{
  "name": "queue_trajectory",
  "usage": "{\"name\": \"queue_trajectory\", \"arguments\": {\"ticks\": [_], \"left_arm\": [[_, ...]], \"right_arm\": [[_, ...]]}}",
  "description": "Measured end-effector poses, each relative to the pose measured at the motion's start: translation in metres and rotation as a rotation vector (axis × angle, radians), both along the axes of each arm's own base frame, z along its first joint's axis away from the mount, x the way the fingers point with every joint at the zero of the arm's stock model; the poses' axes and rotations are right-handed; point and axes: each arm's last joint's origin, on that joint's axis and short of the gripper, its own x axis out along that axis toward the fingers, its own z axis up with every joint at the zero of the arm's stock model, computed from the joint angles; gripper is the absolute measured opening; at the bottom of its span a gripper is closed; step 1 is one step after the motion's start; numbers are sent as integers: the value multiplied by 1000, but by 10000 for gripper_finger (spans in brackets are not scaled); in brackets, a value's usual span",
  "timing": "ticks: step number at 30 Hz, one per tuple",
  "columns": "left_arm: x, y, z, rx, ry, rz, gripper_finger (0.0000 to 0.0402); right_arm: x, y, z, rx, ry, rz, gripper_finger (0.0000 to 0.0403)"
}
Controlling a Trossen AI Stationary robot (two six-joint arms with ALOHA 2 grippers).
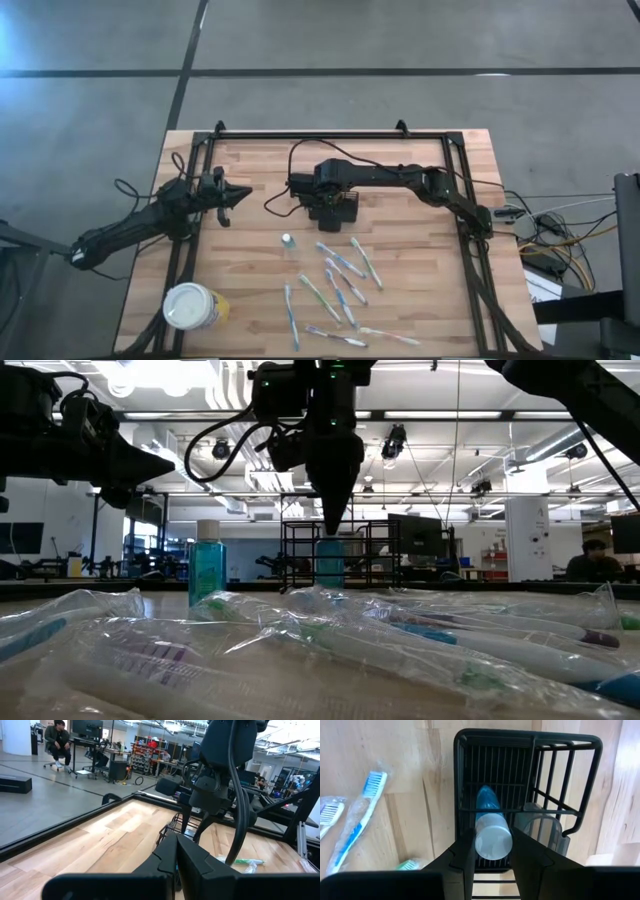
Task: Pick & Place toothbrushing station
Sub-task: Put the bottom mouthwash into the wire organizer
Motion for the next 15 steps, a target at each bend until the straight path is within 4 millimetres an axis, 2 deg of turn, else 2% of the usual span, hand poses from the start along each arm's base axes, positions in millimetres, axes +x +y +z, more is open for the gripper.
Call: {"name": "queue_trajectory", "arguments": {"ticks": [4,15], "left_arm": [[0,0,0,0,0,0,14],[0,0,0,-1,0,0,14]], "right_arm": [[0,0,0,-1,-3,6,96],[1,0,-2,3,-5,1,155]]}}
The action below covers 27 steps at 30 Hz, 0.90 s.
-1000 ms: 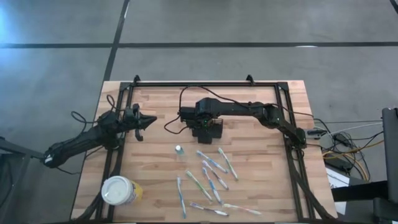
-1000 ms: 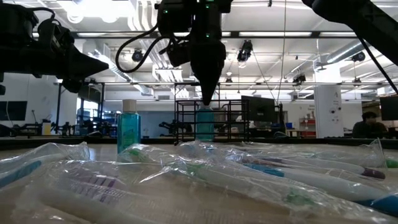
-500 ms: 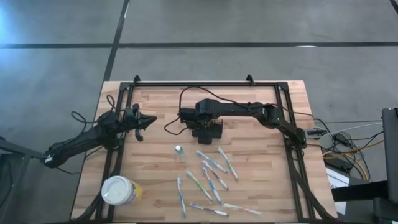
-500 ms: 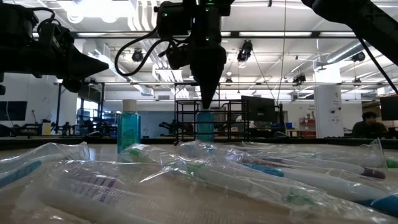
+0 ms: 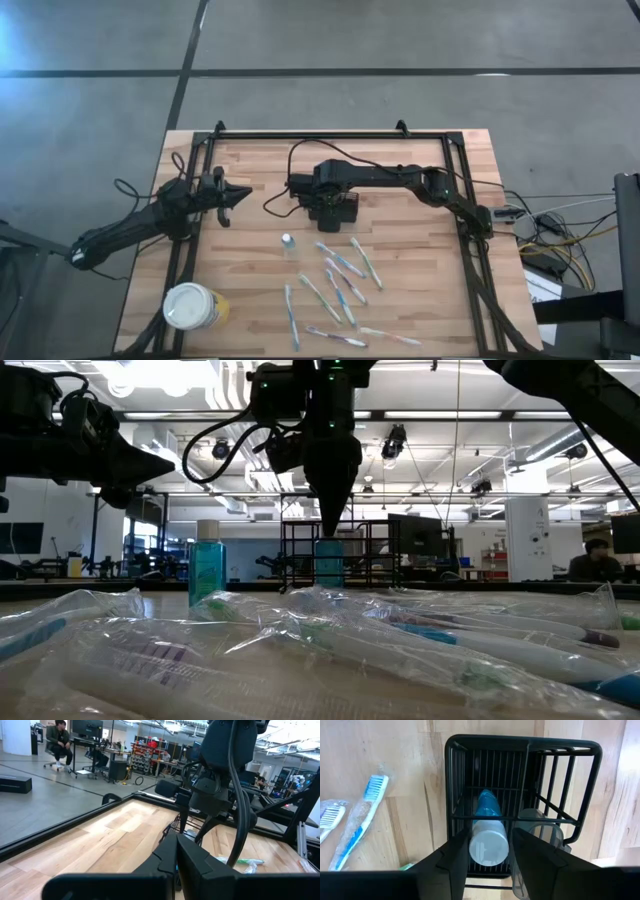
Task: Pick & Place toothbrushing station
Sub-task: Put the bottom mouthwash into the wire organizer, then put the mouthwash into the wire organizer
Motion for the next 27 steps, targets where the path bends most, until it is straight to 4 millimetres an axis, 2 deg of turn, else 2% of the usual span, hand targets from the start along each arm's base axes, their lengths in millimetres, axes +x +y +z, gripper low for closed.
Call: {"name": "queue_trajectory", "arguments": {"ticks": [11,19,27], "left_arm": [[0,0,0,-1,0,0,14],[0,0,0,-1,0,0,14],[0,0,0,-1,0,0,14]], "right_arm": [[-2,0,11,-2,-19,-1,142],[-2,0,19,-5,-26,3,151],[-11,-1,38,-3,-5,3,157]]}}
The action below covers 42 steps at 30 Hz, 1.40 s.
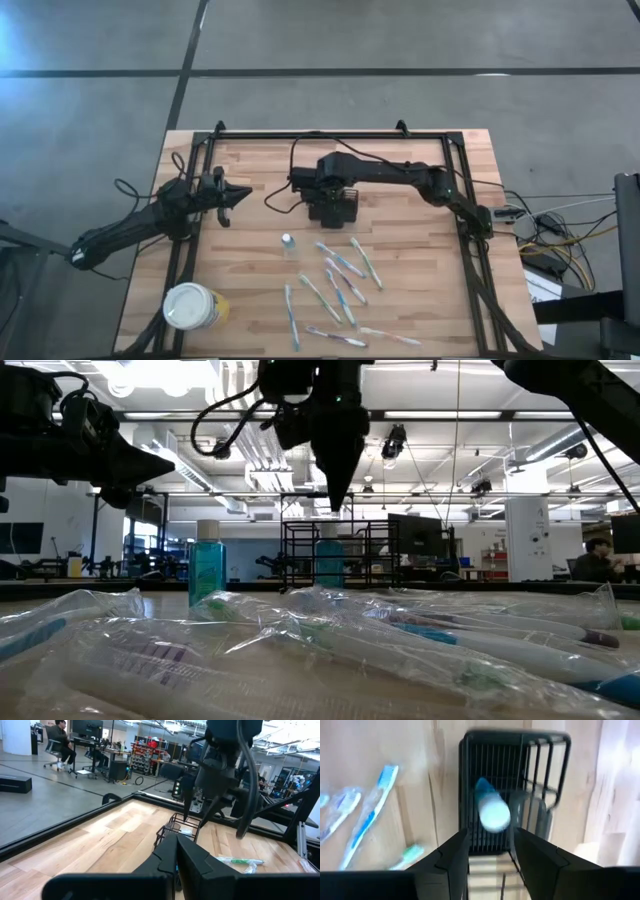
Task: Pick & Place toothbrushing station
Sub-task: Put the mouthwash into the wire organizer
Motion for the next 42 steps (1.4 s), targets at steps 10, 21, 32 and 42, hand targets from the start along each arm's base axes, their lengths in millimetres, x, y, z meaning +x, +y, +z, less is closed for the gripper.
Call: {"name": "queue_trajectory", "arguments": {"ticks": [10,21,32,42], "left_arm": [[1,0,-1,-4,9,0,14],[1,0,-1,-32,10,0,14],[1,0,-1,-25,2,0,14],[1,0,0,-21,-8,-1,14]], "right_arm": [[-34,1,86,-36,-311,33,137],[-139,24,168,-30,-854,122,107],[-264,37,102,64,-1460,215,60],[-315,39,15,48,-1684,179,32]]}}
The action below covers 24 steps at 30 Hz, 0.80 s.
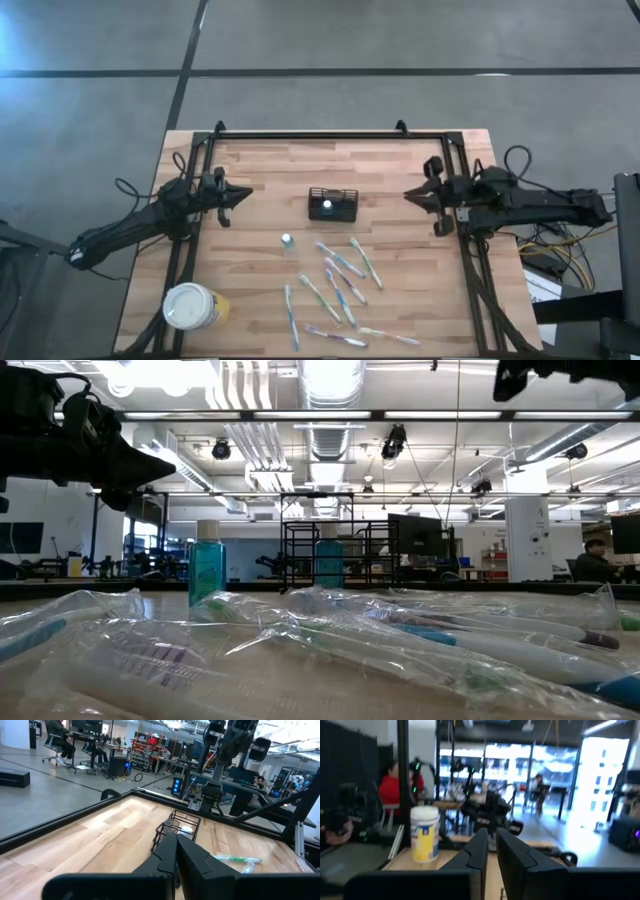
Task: Pick & Place toothbrushing station
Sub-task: Put the mouthwash into the wire organizer
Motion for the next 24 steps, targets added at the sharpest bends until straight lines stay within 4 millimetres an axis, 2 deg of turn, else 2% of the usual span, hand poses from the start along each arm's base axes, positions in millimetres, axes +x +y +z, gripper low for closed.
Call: {"name": "queue_trajectory", "arguments": {"ticks": [6,12,18,24], "left_arm": [[0,0,1,-2,-7,5,14],[-1,0,6,7,4,9,12],[-3,0,53,76,-22,58,4],[5,5,102,102,103,67,2]], "right_arm": [[-11,0,-22,-15,-127,-32,27],[-10,-3,-44,-41,-97,-140,27],[-9,-4,-58,-51,-57,-166,27],[-9,-4,-70,-73,-31,-173,27]]}}
